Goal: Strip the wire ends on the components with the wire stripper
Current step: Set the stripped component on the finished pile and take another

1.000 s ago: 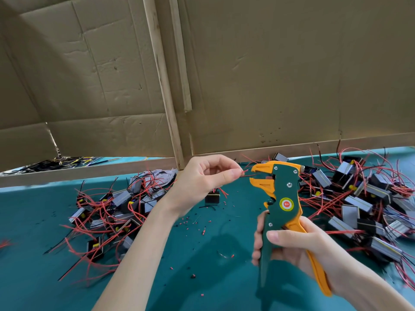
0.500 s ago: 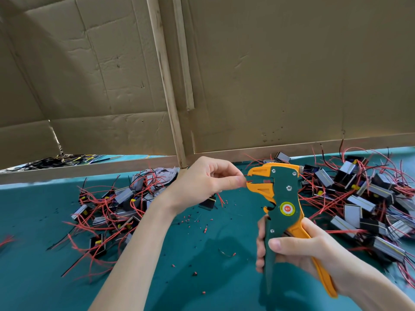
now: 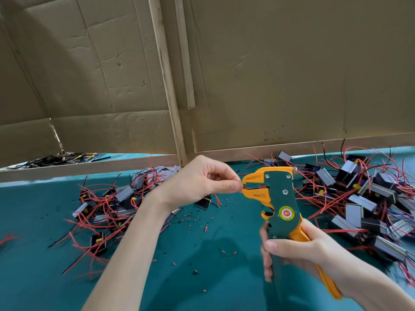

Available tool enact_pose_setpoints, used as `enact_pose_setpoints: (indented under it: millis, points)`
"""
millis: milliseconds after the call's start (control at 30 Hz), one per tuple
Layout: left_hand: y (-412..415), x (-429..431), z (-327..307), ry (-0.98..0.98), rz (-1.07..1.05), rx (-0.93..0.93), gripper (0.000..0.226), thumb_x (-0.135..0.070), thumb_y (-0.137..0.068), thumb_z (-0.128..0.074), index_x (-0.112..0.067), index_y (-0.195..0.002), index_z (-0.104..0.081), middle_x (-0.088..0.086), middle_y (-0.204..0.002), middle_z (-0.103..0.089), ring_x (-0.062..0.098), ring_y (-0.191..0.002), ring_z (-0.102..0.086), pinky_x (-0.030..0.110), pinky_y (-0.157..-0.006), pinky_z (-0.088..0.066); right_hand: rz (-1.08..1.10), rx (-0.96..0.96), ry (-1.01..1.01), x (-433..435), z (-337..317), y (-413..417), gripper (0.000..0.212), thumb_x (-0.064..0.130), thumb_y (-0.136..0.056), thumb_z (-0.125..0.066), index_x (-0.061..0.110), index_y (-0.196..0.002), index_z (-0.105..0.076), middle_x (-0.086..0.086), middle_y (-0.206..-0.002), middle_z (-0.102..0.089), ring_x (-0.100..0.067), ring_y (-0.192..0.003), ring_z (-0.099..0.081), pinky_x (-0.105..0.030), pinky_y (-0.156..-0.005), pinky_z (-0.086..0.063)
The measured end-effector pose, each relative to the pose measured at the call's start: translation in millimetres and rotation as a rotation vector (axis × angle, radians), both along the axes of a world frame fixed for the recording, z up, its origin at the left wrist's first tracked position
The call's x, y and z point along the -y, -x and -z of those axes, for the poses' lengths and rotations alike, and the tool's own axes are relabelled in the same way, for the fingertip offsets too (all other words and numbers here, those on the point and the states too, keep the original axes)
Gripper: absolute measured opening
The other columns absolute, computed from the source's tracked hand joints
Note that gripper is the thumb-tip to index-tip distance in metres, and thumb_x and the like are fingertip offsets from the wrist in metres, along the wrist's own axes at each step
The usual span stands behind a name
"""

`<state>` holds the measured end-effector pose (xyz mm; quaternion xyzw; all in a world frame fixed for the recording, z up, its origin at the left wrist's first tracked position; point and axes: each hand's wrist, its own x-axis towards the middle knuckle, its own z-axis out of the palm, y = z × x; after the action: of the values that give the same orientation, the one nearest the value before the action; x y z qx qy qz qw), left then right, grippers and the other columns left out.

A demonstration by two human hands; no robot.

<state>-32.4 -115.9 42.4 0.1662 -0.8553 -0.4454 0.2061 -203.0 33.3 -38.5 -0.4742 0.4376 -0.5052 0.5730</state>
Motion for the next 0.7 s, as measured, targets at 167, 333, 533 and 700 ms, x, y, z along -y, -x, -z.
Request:
enact_pose_setpoints:
  millis: [167, 333, 533, 700]
  points:
    - [-1.3, 0.7, 1.4, 0.003, -0.004, 0.006, 0.009, -0.010, -0.087, -0.067, -0.015, -0.080, -0.069, -0.018, -0.058, -0.062, -0.007, -0.053, -0.050, 0.005, -0.055, -0.037, 0.065, 0.006, -0.030, -1.3, 1.8, -5.9, 0.046, 0.034, -0.057, -0.091, 0.006, -0.081, -0.063, -0.024, -0.067, -0.060, -0.036, -0.058, -0.059, -0.040, -0.058, -0.052]
    - [1.0, 4.5, 5.9, -0.036, -0.045, 0.035, 0.005, -0.013, -0.088, -0.066, -0.015, -0.083, -0.069, -0.012, -0.070, -0.064, 0.002, -0.065, -0.052, 0.014, -0.062, -0.041, 0.254, -0.018, -0.040, 1.2, 8.6, -23.2, 0.047, 0.038, -0.050, -0.084, 0.003, -0.064, -0.055, -0.017, -0.051, -0.050, -0.026, -0.040, -0.049, -0.029, -0.043, -0.043]
    - [3.9, 8.2, 13.4, -0.032, -0.108, 0.063, 0.009, -0.013, -0.089, -0.067, -0.016, -0.081, -0.068, -0.013, -0.064, -0.062, 0.005, -0.061, -0.049, 0.014, -0.060, -0.043, 0.102, 0.200, 0.011, 7.9, 5.9, -16.8, 0.028, 0.020, -0.056, -0.082, 0.004, -0.073, -0.068, -0.025, -0.067, -0.059, -0.036, -0.057, -0.061, -0.042, -0.057, -0.055]
    - [1.8, 15.8, 15.9, 0.002, -0.168, 0.051, 0.010, -0.014, -0.089, -0.066, -0.018, -0.081, -0.068, -0.013, -0.068, -0.065, 0.003, -0.065, -0.056, 0.013, -0.066, -0.045, 0.060, 0.296, 0.026, 15.4, 14.3, -4.9, 0.042, 0.014, -0.052, -0.091, 0.002, -0.086, -0.071, -0.028, -0.080, -0.062, -0.042, -0.073, -0.064, -0.050, -0.070, -0.056]
